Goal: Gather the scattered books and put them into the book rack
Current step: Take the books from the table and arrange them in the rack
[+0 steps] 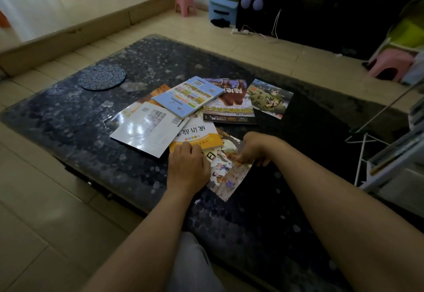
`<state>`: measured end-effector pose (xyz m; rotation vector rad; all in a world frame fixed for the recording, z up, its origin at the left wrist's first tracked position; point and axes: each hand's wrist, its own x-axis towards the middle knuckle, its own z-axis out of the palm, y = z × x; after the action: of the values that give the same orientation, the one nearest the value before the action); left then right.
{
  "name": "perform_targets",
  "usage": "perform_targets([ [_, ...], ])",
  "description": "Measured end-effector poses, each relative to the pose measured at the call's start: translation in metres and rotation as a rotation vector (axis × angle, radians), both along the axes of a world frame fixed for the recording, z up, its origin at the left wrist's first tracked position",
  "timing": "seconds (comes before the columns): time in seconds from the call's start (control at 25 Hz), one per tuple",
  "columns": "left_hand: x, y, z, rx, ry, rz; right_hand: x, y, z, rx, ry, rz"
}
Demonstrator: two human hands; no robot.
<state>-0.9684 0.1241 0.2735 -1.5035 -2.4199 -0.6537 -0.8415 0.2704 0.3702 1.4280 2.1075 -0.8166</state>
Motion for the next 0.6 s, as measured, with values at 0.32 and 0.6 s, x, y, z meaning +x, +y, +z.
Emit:
perform_targets([
  [0.32,0.0,0.003,-0.001,-0.015,-0.024,-0.014,0.081,-0.004,-0.002,-0.328,0.282,-0.427],
  [0.6,0.034,0.015,0.055,0.072,-0.799,-0.068,0.133,-0.032,0.012,-0.32,0.601,-0.619],
])
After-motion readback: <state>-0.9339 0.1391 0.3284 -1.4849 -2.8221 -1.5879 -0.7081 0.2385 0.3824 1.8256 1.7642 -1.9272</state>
